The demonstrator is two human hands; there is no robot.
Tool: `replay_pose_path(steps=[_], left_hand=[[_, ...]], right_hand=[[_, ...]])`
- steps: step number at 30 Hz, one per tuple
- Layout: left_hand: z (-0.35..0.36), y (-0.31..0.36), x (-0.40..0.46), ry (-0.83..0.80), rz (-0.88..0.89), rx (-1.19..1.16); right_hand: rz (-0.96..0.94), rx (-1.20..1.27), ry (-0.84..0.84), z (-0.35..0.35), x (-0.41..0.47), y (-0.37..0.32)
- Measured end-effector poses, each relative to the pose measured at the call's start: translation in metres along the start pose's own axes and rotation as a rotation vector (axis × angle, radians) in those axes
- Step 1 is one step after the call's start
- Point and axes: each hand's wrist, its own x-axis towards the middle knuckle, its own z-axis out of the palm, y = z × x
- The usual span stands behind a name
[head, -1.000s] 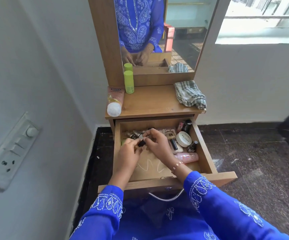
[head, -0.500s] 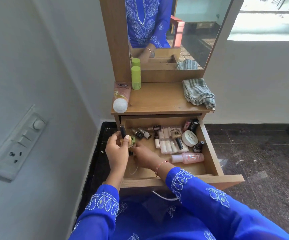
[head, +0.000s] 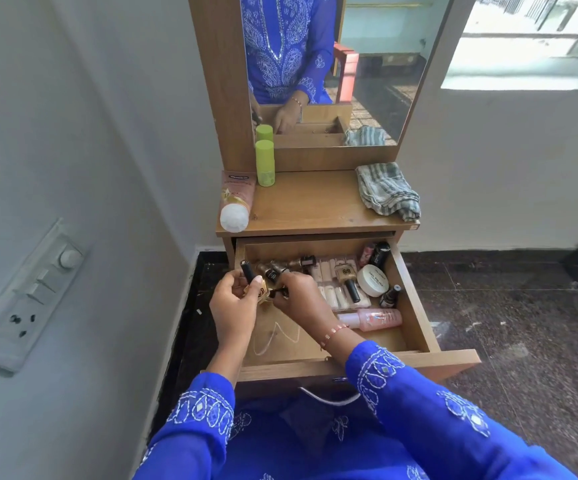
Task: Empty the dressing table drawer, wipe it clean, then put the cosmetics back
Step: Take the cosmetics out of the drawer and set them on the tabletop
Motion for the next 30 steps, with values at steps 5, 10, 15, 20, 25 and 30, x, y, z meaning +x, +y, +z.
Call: replay_pose_path(steps=[5, 10, 15, 20, 25, 30], left_hand=[[0.005, 0.011, -0.001, -0.027, 0.053, -0.019], [0.013, 0.06, 0.012, -0.027, 0.196, -0.083], [0.019, 0.112, 0.049, -0.054, 0.326, 0.029], [0.037, 0.133, 0.098, -0.115, 0.337, 0.212], [0.061, 0.141, 0.126, -0.134, 0.332, 0.36], [0.082, 0.148, 0.143, -0.179, 0.286, 0.473]], right_hand=[[0.022, 0.114, 0.134, -0.036, 0.004, -0.008], [0.006, 0.273, 0.28, -0.089, 0.027, -0.028], [0.029, 0.295, 0.389, -0.126, 0.067, -0.04], [0.08, 0.246, 0.355, -0.142, 0.116, -0.041], [0.113, 0.211, 0.324, -0.147, 0.151, -0.036], [0.12, 0.149, 0.265, -0.148, 0.178, -0.028]])
